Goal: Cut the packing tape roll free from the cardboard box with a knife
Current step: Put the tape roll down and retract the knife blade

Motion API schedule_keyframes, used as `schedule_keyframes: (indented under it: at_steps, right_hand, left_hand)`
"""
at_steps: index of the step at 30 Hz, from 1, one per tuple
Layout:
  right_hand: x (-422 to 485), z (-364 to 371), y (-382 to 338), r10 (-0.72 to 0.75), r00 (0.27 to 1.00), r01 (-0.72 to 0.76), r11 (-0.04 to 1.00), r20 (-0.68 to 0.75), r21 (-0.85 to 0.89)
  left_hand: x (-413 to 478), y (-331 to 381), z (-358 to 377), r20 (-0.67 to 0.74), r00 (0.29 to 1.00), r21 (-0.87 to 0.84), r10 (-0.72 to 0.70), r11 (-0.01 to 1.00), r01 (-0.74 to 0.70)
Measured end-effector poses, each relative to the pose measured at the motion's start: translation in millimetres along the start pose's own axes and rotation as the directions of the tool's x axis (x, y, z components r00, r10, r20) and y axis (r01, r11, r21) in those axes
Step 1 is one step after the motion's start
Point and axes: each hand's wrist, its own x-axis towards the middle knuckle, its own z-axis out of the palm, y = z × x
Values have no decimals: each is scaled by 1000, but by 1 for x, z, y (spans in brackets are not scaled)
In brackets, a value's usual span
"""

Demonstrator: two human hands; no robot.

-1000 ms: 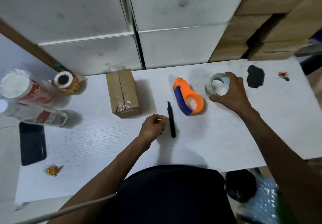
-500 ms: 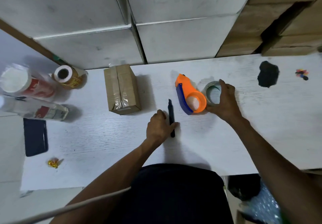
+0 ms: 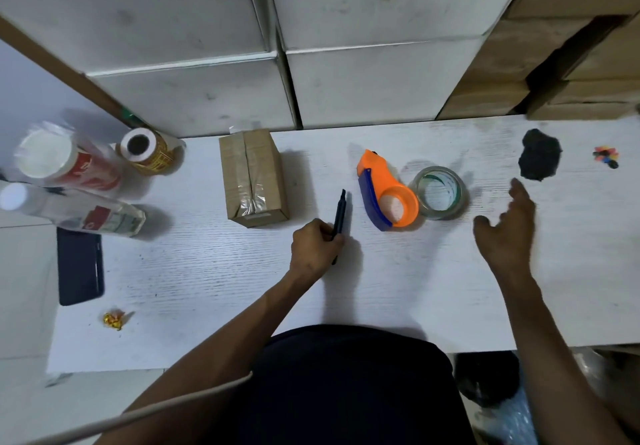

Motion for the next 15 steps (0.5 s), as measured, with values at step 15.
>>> schedule_keyframes:
  at_steps: [15]
  right_hand:
    - [-144, 31, -154, -171, 846, -113, 869, 506, 482]
  left_hand:
    - [-81, 34, -91, 37, 969, -613, 245, 771, -171]
